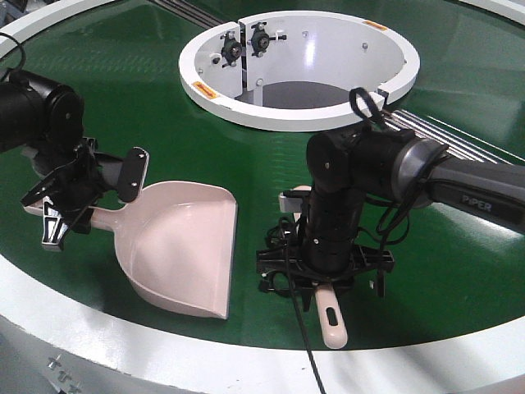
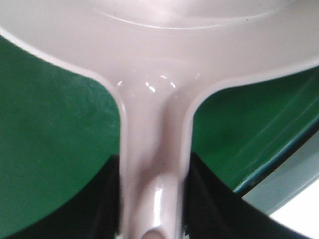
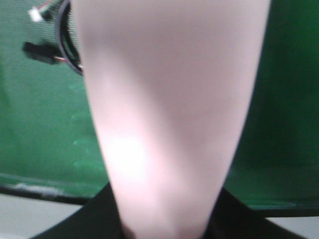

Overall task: Clean and inspect green conveyor with broom and dustpan
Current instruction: 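Move the held brush over the black cable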

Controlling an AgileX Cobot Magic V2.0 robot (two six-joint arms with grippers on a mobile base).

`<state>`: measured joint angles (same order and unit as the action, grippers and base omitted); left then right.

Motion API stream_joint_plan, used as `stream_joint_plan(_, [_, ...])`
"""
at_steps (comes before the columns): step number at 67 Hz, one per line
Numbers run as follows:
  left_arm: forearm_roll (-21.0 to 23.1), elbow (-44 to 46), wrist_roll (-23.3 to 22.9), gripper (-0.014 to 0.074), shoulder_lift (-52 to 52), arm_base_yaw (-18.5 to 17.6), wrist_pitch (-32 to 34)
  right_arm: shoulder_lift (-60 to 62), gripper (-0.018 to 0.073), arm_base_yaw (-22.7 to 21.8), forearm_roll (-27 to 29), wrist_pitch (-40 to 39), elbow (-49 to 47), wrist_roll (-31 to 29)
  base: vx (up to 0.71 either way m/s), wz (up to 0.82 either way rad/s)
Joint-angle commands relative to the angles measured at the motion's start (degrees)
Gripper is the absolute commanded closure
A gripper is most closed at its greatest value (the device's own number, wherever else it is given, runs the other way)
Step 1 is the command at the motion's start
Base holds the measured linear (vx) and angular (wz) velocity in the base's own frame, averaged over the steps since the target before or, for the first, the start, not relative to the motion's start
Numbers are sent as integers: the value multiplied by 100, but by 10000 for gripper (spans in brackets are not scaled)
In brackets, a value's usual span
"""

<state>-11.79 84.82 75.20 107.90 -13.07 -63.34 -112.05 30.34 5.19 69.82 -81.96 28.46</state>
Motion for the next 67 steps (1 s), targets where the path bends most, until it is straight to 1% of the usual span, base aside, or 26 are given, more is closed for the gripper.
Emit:
stream_joint_plan(1, [10, 162, -15, 561, -335, -37, 73, 295, 564, -46, -111, 414, -171, 241, 0, 0])
stream_joint_plan(11, [10, 162, -15, 561, -335, -37, 73, 295, 564, -96, -69, 414, -171, 394, 0, 0])
stream_joint_plan(32, [10, 162, -15, 561, -335, -37, 73, 295, 564, -153, -519, 414, -171, 643, 0, 0])
stream_joint_plan(42, [10, 162, -15, 561, -335, -37, 73, 267, 564, -366, -299, 421, -171, 608, 0, 0])
stream_joint_plan(48, [10, 162, -15, 561, -335, -37, 73, 245, 564, -447, -293, 421, -171, 568, 0, 0])
stream_joint_plan(56, [10, 162, -15, 561, -335, -37, 73, 109, 564, -447, -265, 421, -171, 473, 0, 0])
stream_joint_plan(67, [10, 162, -15, 561, -335, -37, 73, -213, 564, -441, 84, 415, -171, 253, 0, 0])
